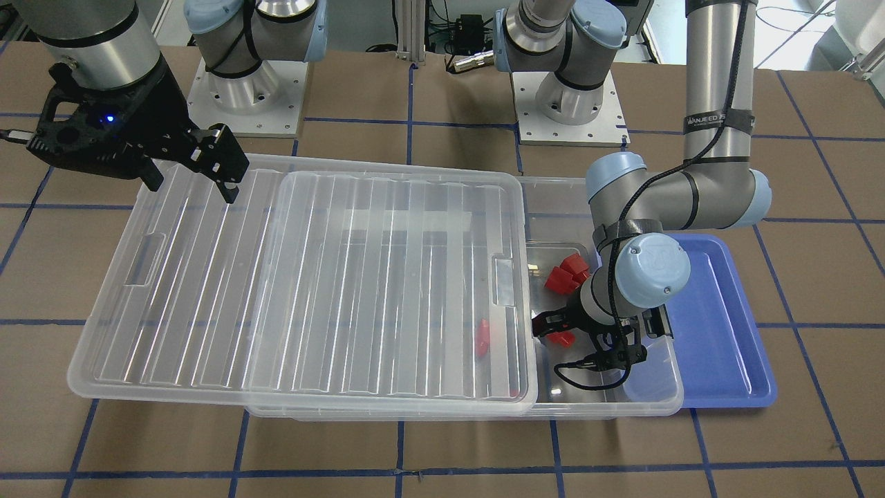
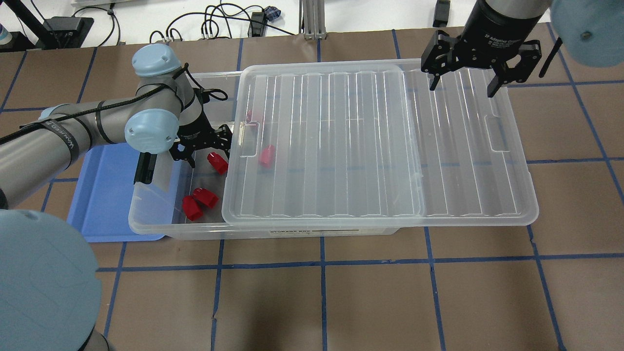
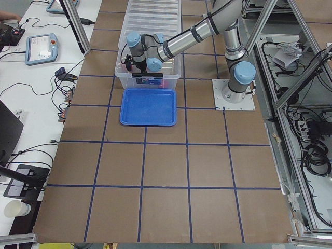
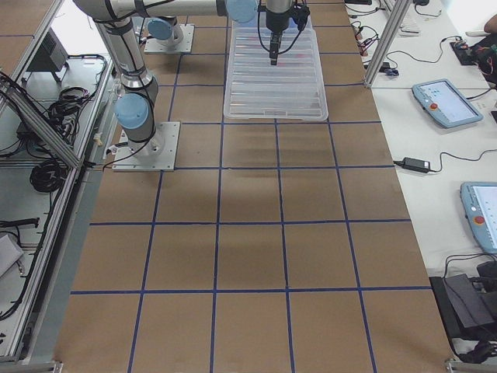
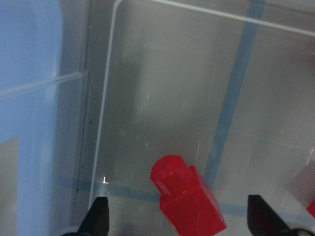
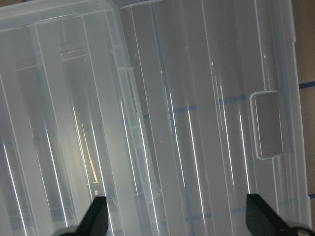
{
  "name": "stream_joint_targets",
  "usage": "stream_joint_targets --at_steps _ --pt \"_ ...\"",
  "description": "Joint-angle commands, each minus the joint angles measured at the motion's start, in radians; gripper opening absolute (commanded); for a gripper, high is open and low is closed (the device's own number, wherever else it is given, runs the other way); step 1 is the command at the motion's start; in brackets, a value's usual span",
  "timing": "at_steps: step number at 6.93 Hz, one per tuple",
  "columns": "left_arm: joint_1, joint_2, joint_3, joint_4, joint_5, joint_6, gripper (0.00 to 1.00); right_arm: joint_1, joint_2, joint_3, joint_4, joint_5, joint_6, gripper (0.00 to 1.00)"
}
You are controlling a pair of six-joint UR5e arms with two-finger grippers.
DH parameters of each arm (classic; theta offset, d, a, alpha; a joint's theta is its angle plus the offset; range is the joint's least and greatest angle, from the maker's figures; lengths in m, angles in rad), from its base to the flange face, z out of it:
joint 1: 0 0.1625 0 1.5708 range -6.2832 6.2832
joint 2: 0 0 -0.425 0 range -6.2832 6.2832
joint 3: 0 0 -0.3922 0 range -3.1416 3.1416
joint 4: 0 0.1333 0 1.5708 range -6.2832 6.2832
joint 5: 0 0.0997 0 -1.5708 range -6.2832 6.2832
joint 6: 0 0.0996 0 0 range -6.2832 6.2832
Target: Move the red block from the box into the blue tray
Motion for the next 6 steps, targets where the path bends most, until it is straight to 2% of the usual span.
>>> stream_joint_targets --at_steps 1,2,3,6 --pt "0.000 -0.014 -0.007 0.004 0.002 0.007 0.93 0.002 -0.002 -0.001 -0.001 -0.018 0.000 1.00" --pt "0.000 -0.017 -0.005 0.004 -0.002 0.004 0.65 0.002 -0.002 0.000 -0.001 -0.018 -0.003 1.00" --pt "0.000 -0.015 0.007 -0.002 -0.027 0.014 0.10 0.002 -0.002 0.000 -0.001 -0.018 -0.003 1.00" --pt "0.014 0.001 0.015 -0.010 -0.030 0.016 0.03 0.002 -0.002 -0.001 -0.001 -0.018 -0.003 1.00"
